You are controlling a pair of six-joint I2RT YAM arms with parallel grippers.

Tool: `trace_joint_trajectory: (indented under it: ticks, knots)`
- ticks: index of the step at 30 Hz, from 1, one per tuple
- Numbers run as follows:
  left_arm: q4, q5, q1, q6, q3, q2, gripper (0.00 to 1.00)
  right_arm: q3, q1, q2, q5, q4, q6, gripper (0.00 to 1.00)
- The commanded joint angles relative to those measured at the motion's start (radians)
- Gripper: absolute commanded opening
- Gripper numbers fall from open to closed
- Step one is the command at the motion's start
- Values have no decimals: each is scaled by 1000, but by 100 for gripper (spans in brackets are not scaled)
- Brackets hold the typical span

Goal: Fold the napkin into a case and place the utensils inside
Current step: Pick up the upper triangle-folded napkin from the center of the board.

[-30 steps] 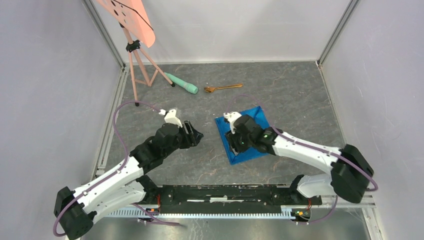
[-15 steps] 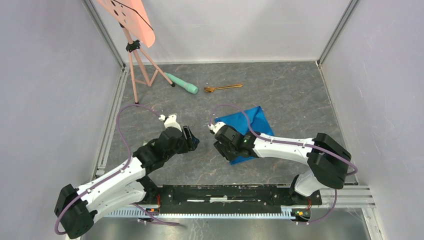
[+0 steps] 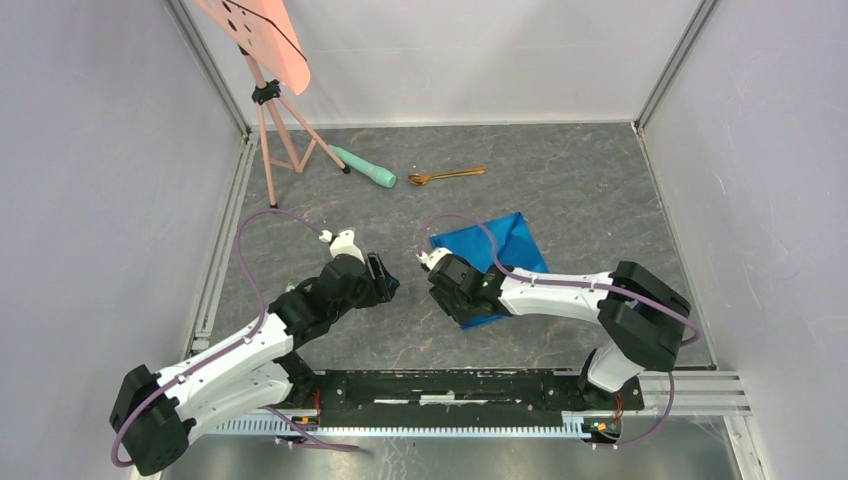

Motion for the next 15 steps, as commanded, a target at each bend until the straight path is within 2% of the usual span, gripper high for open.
trace_joint_trajectory:
  ticks: [1,6,9,11,15]
  knots:
    - [37,-14,6,-23,-2,2,67,-25,6,22,33,38,-3,45]
    - [33,-19,7,-22,1,1,68,-63,6,35,42,67,2,44]
    - [31,-20,8,-21,0,3,68,-90,16,39,99,74,7,40]
    - [30,-20,8,-21,2,6,68,-107,28,42,142,78,2,31]
    - [36,-16,10,-25,3,18,68,-147,33,15,173,127,-11,6]
